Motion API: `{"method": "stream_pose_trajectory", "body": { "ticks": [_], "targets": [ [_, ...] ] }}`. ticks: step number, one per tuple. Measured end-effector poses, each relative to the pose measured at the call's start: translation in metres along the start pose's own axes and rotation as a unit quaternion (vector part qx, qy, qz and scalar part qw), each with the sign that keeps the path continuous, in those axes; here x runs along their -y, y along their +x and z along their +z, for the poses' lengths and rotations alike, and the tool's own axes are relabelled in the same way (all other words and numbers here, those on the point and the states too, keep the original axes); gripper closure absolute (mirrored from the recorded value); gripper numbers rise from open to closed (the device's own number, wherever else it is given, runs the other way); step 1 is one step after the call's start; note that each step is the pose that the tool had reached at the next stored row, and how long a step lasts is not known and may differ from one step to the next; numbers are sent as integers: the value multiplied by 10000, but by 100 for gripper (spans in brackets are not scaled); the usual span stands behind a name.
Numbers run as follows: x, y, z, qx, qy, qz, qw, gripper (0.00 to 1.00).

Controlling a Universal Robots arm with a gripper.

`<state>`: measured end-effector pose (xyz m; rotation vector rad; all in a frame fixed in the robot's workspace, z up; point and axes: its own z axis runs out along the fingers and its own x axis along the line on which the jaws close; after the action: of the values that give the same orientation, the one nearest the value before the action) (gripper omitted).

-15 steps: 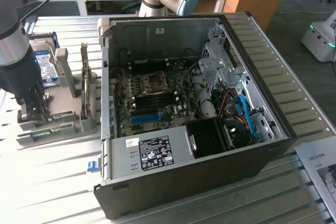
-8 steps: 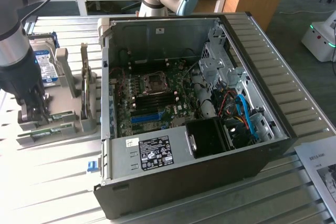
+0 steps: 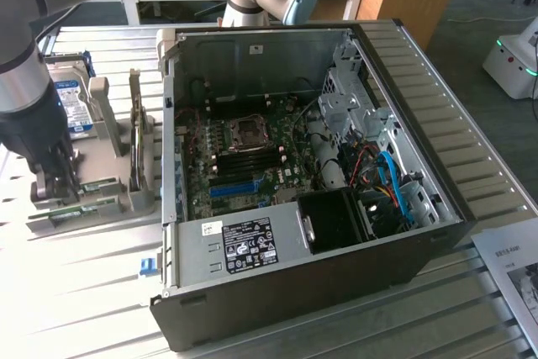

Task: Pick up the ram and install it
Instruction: 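Pick up the ram and move it above insertion slot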

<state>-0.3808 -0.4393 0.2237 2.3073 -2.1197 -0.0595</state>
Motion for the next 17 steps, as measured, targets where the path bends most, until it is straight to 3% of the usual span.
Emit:
{"method": "stream_pose_trajectory", "body": {
  "ticks": [17],
  "targets": [
    [22,14,56,0,0,-1,10000,76]
  ]
}}
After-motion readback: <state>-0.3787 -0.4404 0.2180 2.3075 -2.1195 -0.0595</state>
